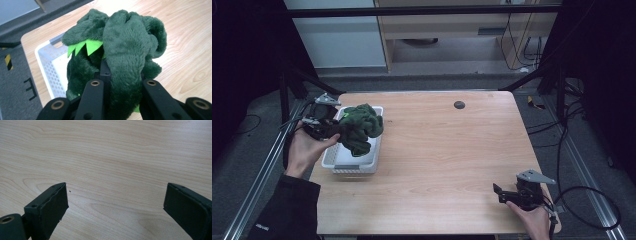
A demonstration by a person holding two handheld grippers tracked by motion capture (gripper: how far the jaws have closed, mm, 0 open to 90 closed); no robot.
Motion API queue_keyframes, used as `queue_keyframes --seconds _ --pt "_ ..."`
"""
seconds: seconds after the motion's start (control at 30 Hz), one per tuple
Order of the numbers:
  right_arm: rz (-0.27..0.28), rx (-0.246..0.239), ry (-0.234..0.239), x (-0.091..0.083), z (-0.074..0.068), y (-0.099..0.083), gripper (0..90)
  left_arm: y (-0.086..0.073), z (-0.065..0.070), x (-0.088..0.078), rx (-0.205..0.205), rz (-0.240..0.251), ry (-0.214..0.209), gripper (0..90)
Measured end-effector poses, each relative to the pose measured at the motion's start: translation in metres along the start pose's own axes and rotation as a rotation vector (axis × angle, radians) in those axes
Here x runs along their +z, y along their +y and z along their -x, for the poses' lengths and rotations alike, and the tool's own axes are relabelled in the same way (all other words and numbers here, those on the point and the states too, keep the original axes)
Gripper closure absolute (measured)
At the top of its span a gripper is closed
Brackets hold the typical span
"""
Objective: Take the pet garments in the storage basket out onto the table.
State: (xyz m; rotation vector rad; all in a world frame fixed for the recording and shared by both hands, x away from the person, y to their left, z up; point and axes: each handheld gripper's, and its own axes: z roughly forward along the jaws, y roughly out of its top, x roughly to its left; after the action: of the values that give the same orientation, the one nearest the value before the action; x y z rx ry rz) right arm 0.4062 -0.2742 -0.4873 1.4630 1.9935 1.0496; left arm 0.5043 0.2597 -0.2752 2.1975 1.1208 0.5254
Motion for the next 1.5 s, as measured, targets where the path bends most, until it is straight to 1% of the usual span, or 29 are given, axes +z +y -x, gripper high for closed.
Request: queue_keyframes --seconds 0.23,0.27,0.33,0.37,0.47,0.5,0.53,0.57,0.6,0.67,0.83,0.87,0.9,1.0,1.07,1.2,1.3,1.37,1.5 --pt "0.003 -0.001 0.002 0.0 0.0 0.0 5.5 0.012 0.017 -0.001 0.06 -0.006 -0.025 78.5" --pt "0.004 -0.008 -0.003 0.0 0.0 0.0 5.5 0.013 0.02 -0.001 0.067 -0.008 -0.03 78.5" --pt "0.005 -0.008 -0.003 0.0 0.0 0.0 5.5 0.016 0.024 0.0 0.072 -0.001 -0.034 78.5" --pt "0.005 -0.009 -0.004 0.0 0.001 0.0 5.5 0.017 0.026 0.0 0.088 -0.005 -0.036 78.5" --pt "0.006 -0.003 -0.001 0.0 0.0 0.0 5.5 0.022 0.033 0.004 0.096 0.003 -0.054 78.5" --pt "0.005 0.002 0.002 0.0 0.0 0.001 5.5 0.023 0.035 0.005 0.106 0.0 -0.059 78.5" --pt "0.005 -0.003 -0.001 0.0 0.0 0.0 5.5 0.025 0.037 0.007 0.105 0.001 -0.063 78.5" --pt "0.005 -0.002 -0.001 0.0 0.0 0.0 5.5 0.026 0.04 0.009 0.117 -0.004 -0.068 78.5" --pt "0.005 -0.002 -0.001 0.0 0.0 0.0 5.5 0.026 0.04 0.009 0.117 -0.004 -0.068 78.5" --pt "0.005 0.001 0.0 -0.001 0.001 0.0 5.5 0.031 0.048 0.013 0.136 -0.006 -0.083 78.5" --pt "0.006 -0.001 0.001 -0.001 0.001 0.001 5.5 0.038 0.061 0.018 0.167 -0.013 -0.099 78.5" --pt "0.007 -0.001 0.001 -0.001 0.001 0.001 5.5 0.039 0.064 0.019 0.165 -0.006 -0.104 78.5" --pt "0.008 -0.001 0.001 -0.001 0.001 0.001 5.5 0.04 0.067 0.02 0.171 -0.005 -0.11 78.5" --pt "0.008 0.0 0.001 -0.001 0.001 0.001 5.5 0.042 0.07 0.022 0.181 -0.008 -0.117 78.5" --pt "0.007 -0.001 0.001 -0.001 0.001 0.001 5.5 0.044 0.077 0.026 0.19 -0.011 -0.125 78.5" --pt "0.006 0.0 0.002 -0.001 0.001 0.001 5.5 0.046 0.085 0.032 0.193 -0.005 -0.148 78.5" --pt "0.008 -0.002 0.002 -0.001 0.0 0.001 5.5 0.048 0.09 0.036 0.206 -0.009 -0.162 78.5" --pt "0.009 -0.002 0.003 -0.001 0.0 0.001 5.5 0.048 0.091 0.037 0.202 -0.005 -0.166 78.5" --pt "0.009 -0.003 0.002 -0.001 0.001 0.001 5.5 0.05 0.098 0.042 0.21 -0.004 -0.181 78.5"
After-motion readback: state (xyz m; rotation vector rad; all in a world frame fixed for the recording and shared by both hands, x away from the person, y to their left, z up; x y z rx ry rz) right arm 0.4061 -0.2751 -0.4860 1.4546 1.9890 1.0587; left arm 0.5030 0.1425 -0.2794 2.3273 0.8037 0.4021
